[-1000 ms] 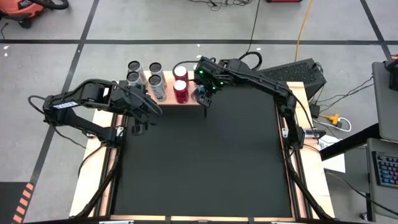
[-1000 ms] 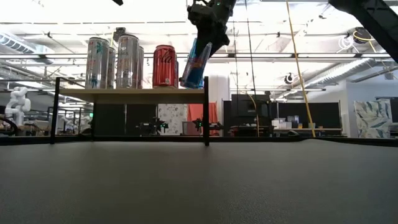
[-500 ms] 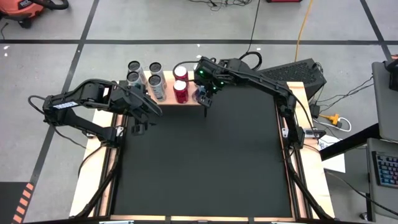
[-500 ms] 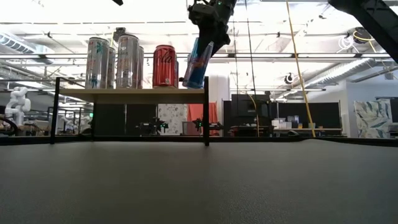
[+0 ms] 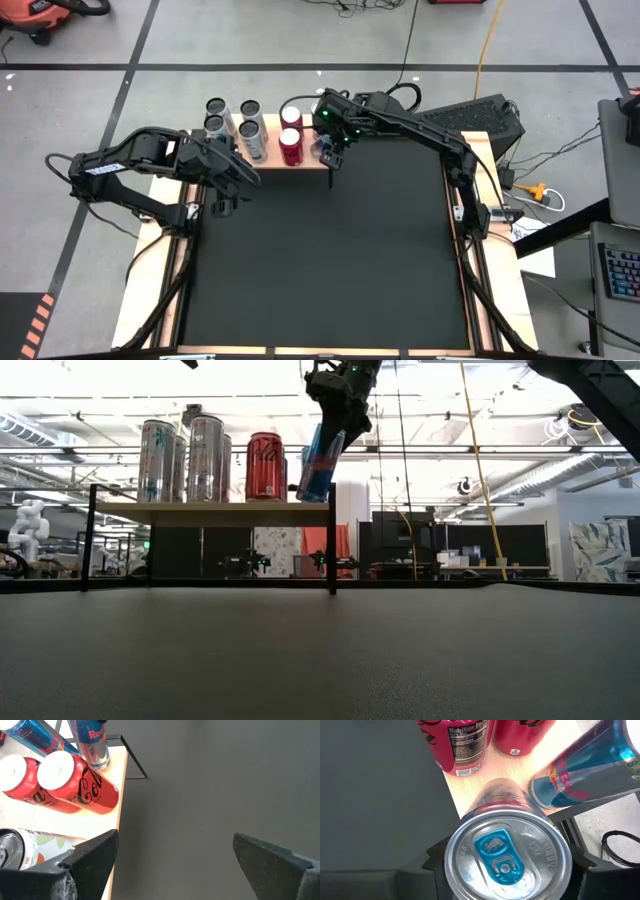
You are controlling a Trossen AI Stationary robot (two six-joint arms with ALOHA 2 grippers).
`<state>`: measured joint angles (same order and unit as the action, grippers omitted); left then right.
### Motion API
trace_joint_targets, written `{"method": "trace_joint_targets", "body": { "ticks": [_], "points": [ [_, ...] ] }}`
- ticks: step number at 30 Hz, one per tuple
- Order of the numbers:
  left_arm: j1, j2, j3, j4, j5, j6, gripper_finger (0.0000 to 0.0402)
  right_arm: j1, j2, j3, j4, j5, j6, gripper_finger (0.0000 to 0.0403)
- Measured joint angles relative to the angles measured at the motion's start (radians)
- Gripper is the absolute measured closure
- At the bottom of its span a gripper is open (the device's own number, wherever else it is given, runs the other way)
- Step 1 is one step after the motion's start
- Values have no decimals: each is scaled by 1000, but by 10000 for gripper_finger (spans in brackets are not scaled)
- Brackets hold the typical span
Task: Place canned beverage on shelf
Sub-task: Put the blue soda can aligned with the blue soda can on the shelf
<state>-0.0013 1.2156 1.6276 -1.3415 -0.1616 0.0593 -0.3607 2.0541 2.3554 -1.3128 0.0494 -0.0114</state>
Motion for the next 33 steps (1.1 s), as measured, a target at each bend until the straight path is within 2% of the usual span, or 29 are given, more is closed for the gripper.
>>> {"method": "trace_joint_targets", "body": {
  "ticks": [33],
  "points": [
    [0, 0, 0, 0, 0, 0, 11, 0, -2, 1, -26, -2, -10, 178]
  ]
}}
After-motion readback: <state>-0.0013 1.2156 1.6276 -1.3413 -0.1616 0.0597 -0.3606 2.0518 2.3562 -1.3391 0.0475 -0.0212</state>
